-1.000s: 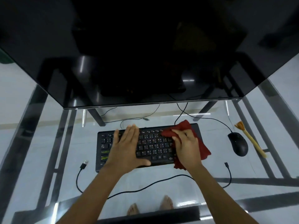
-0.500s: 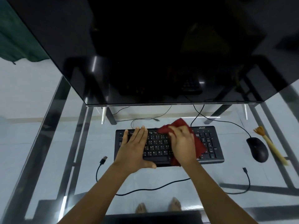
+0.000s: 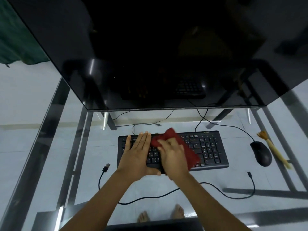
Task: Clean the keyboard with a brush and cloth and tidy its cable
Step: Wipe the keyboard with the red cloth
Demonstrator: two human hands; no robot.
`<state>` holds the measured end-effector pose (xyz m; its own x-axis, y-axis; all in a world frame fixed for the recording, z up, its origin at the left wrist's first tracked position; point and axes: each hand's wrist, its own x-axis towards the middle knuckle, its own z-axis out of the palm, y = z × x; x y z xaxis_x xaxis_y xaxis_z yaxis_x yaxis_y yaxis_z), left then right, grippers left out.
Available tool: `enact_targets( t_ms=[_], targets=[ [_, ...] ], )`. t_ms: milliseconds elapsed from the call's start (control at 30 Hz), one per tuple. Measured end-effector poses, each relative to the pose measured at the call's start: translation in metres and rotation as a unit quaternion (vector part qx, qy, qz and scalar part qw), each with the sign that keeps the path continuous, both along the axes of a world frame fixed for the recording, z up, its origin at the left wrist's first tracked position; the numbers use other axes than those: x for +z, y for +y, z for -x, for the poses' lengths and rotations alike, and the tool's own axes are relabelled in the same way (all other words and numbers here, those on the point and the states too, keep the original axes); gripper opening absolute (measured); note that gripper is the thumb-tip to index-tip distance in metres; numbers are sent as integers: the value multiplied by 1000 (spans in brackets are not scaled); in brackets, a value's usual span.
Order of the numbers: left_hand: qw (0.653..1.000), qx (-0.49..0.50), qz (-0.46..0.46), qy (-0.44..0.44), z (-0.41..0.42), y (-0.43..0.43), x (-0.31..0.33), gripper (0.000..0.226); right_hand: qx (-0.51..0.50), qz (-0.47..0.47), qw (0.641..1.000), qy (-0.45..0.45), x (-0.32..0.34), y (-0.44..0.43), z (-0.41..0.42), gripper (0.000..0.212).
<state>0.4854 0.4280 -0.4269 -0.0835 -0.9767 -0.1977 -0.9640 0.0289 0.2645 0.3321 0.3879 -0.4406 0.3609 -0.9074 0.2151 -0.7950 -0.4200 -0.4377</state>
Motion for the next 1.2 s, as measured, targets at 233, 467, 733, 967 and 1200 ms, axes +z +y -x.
enact_targets(
  t_ms=[233, 467, 733, 967, 1200],
  targets=[
    [999, 27, -21, 14, -61, 22, 7, 141, -28, 4, 1000, 5, 6, -9, 50, 28],
    [997, -23, -50, 55, -94, 32, 1, 139, 168, -55, 984, 23, 0, 46, 1, 28],
    [996, -14, -36, 86, -96, 37, -7, 139, 121, -10, 993, 6, -8, 42, -21, 40],
    [996, -4, -42, 82, -98, 39, -6, 138, 39, 5, 999, 0, -5, 19, -17, 34],
    [996, -3, -33, 86, -98, 40, -8, 138, 138, 9, 990, 22, -8, 52, -56, 36]
  ],
)
